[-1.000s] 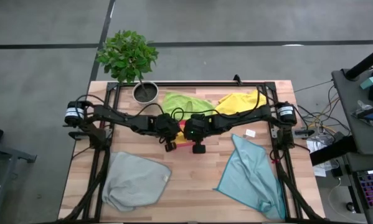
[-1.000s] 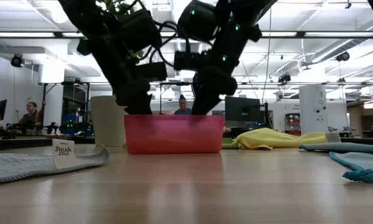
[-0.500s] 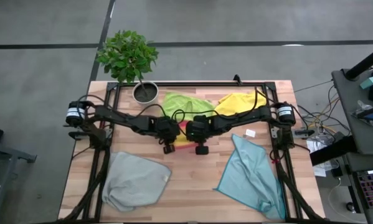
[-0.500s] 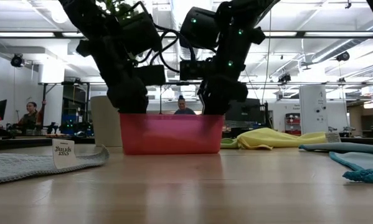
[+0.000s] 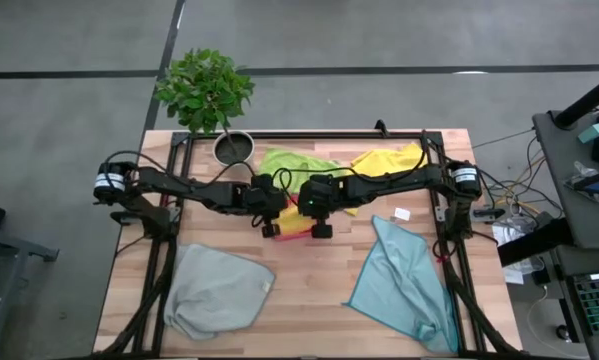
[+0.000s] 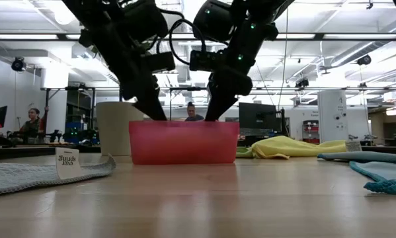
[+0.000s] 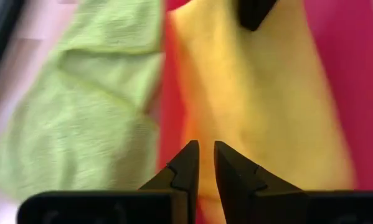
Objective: Fold microfiber towels
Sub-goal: Put the folded yellow microfiber cloth into the pink bin
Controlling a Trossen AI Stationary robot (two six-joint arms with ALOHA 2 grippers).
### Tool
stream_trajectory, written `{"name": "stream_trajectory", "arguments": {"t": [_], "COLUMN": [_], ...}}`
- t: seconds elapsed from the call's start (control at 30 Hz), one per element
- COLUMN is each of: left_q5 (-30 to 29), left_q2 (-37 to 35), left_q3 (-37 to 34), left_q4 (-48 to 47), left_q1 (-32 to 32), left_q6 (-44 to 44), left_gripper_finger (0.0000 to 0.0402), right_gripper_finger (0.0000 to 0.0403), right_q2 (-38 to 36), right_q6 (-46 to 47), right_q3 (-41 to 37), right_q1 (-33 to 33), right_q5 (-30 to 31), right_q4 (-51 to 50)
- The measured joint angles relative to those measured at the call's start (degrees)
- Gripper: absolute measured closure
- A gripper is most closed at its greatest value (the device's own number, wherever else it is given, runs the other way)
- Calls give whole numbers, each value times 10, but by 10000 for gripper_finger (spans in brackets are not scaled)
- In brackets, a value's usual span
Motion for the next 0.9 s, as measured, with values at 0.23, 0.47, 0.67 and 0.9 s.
{"name": "stream_trajectory", "arguments": {"t": [0.23,0.47,0.67,0.9], "left_q5": [-14,-14,-14,-14], "left_q2": [13,25,25,32], "left_q3": [-11,-13,-15,-18], "left_q4": [2,9,40,43], "left_q1": [8,9,9,9], "left_q6": [-2,-2,-2,-6], "left_gripper_finger": [366,366,366,366], "right_gripper_finger": [394,394,394,394], "right_q2": [-8,-23,-22,22], "right_q6": [4,9,-9,-12], "right_q3": [0,0,-2,-2], "right_q1": [-6,8,-10,-29], "right_q5": [-95,-132,-19,-16], "right_q4": [-21,-32,22,24]}}
